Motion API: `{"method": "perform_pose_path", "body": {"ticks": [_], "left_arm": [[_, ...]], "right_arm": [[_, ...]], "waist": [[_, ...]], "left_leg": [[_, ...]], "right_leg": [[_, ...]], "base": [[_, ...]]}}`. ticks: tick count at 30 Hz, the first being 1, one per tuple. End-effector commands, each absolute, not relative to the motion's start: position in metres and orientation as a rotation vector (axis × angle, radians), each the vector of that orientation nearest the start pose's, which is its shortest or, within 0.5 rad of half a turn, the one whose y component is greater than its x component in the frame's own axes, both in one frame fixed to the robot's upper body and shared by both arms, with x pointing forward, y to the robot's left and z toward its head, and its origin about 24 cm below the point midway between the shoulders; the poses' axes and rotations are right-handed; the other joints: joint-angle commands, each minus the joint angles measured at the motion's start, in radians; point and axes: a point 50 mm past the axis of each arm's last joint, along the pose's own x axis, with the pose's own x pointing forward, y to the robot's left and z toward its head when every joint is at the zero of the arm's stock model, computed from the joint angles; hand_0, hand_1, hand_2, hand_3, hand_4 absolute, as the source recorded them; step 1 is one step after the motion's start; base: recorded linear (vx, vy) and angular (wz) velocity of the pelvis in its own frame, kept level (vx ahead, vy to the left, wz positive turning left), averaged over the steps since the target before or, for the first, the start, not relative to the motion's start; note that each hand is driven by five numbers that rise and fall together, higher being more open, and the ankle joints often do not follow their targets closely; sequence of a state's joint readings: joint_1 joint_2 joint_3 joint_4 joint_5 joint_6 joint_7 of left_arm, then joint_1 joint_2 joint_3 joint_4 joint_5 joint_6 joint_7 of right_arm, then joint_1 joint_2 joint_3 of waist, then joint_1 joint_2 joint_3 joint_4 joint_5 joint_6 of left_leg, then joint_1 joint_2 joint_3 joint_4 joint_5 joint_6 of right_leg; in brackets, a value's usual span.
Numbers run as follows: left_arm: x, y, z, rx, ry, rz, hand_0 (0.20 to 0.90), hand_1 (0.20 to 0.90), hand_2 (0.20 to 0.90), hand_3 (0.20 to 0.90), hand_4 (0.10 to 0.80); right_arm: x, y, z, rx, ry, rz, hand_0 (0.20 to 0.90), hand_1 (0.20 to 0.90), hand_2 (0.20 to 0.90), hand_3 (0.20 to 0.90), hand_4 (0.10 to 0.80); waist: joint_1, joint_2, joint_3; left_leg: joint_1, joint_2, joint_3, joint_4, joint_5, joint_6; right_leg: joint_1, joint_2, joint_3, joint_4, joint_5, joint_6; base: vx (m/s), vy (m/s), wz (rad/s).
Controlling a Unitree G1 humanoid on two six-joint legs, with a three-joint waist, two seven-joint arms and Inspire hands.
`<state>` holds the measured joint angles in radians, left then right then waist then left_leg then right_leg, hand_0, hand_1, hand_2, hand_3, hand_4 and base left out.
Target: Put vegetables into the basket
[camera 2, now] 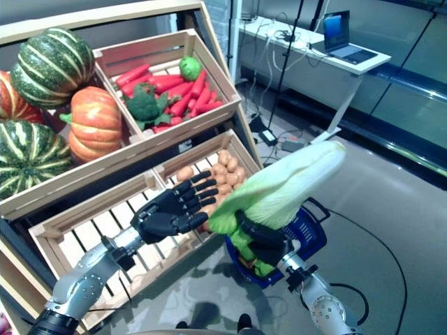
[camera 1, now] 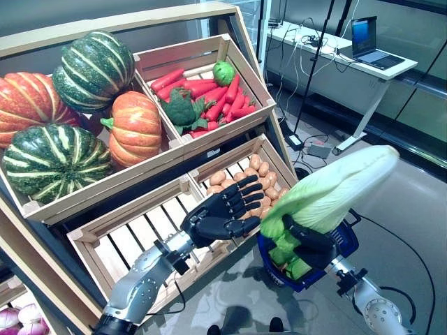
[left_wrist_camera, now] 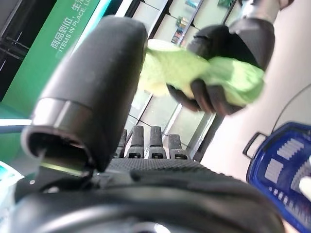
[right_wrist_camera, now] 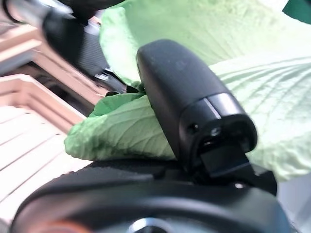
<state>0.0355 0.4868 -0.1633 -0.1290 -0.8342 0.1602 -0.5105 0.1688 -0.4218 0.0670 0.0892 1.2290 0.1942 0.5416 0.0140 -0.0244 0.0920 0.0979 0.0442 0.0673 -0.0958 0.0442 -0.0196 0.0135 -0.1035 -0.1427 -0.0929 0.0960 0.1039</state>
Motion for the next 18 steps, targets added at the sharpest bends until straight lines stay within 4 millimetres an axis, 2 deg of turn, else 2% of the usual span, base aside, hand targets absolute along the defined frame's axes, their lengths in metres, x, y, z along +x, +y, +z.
{"method": "perform_pose_path", "body": {"ticks": [1, 5, 10, 12, 13, 14, 16, 18], "left_arm": [[0.243, 0.174, 0.116, -0.314, -0.202, -0.743, 0.9, 0.9, 0.9, 0.9, 0.8], [0.244, 0.184, 0.121, -0.298, -0.243, -0.678, 0.9, 0.9, 0.9, 0.9, 0.8], [0.239, 0.198, 0.126, -0.297, -0.291, -0.599, 0.9, 0.9, 0.9, 0.9, 0.8], [0.24, 0.199, 0.127, -0.302, -0.303, -0.572, 0.9, 0.9, 0.9, 0.9, 0.8], [0.243, 0.199, 0.131, -0.306, -0.331, -0.544, 0.9, 0.9, 0.9, 0.9, 0.8], [0.245, 0.199, 0.133, -0.305, -0.343, -0.536, 0.9, 0.9, 0.9, 0.9, 0.8], [0.252, 0.198, 0.144, -0.291, -0.412, -0.516, 0.9, 0.9, 0.9, 0.9, 0.8], [0.257, 0.197, 0.15, -0.29, -0.439, -0.509, 0.9, 0.9, 0.9, 0.9, 0.8]], "right_arm": [[0.233, -0.219, 0.057, 0.972, -0.162, 0.398, 0.3, 0.3, 0.3, 0.3, 0.4], [0.234, -0.23, 0.054, 1.044, -0.193, 0.247, 0.3, 0.3, 0.3, 0.3, 0.4], [0.229, -0.256, 0.042, 1.133, -0.257, -0.09, 0.3, 0.3, 0.3, 0.3, 0.4], [0.23, -0.259, 0.042, 1.139, -0.267, -0.155, 0.3, 0.3, 0.3, 0.3, 0.4], [0.236, -0.263, 0.045, 1.136, -0.282, -0.203, 0.3, 0.3, 0.3, 0.3, 0.4], [0.24, -0.264, 0.047, 1.134, -0.291, -0.211, 0.3, 0.3, 0.3, 0.3, 0.4], [0.258, -0.27, 0.064, 1.124, -0.352, -0.211, 0.3, 0.3, 0.3, 0.3, 0.4], [0.265, -0.275, 0.07, 1.126, -0.376, -0.213, 0.3, 0.3, 0.3, 0.3, 0.4]], "waist": [[-0.008, -0.013, -0.015], [-0.01, -0.012, -0.012], [-0.009, -0.009, 0.0], [-0.009, -0.005, 0.011], [-0.008, 0.002, 0.037], [-0.007, 0.006, 0.048], [-0.001, 0.017, 0.119], [0.004, 0.022, 0.154]], "left_leg": [[0.003, 0.003, -0.014, 0.009, -0.074, -0.018], [-0.001, 0.003, -0.015, 0.009, -0.072, -0.019], [-0.019, 0.003, -0.019, 0.009, -0.068, -0.021], [-0.033, 0.002, -0.022, 0.009, -0.063, -0.022], [-0.06, 0.002, -0.021, 0.009, -0.054, -0.022], [-0.072, 0.002, -0.021, 0.009, -0.05, -0.022], [-0.128, -0.003, -0.03, 0.01, -0.031, -0.019], [-0.154, -0.006, -0.036, 0.018, -0.022, -0.017]], "right_leg": [[0.084, -0.039, -0.038, 0.006, -0.044, 0.052], [0.08, -0.035, -0.034, 0.006, -0.044, 0.05], [0.073, -0.026, -0.038, 0.006, -0.047, 0.044], [0.059, -0.025, -0.038, 0.01, -0.048, 0.041], [0.025, -0.021, -0.038, 0.018, -0.045, 0.035], [0.008, -0.019, -0.036, 0.024, -0.045, 0.032], [-0.055, -0.012, -0.033, 0.051, -0.046, 0.019], [-0.082, -0.006, -0.03, 0.069, -0.048, 0.012]], "base": [[0.005, -0.014, -0.07], [0.004, -0.004, -0.01], [0.043, -0.031, -0.01], [-0.063, -0.01, -0.01], [-0.171, -0.018, 0.0], [-0.333, -0.02, 0.0], [-0.367, -0.022, -0.01], [-0.236, -0.05, 0.01]]}}
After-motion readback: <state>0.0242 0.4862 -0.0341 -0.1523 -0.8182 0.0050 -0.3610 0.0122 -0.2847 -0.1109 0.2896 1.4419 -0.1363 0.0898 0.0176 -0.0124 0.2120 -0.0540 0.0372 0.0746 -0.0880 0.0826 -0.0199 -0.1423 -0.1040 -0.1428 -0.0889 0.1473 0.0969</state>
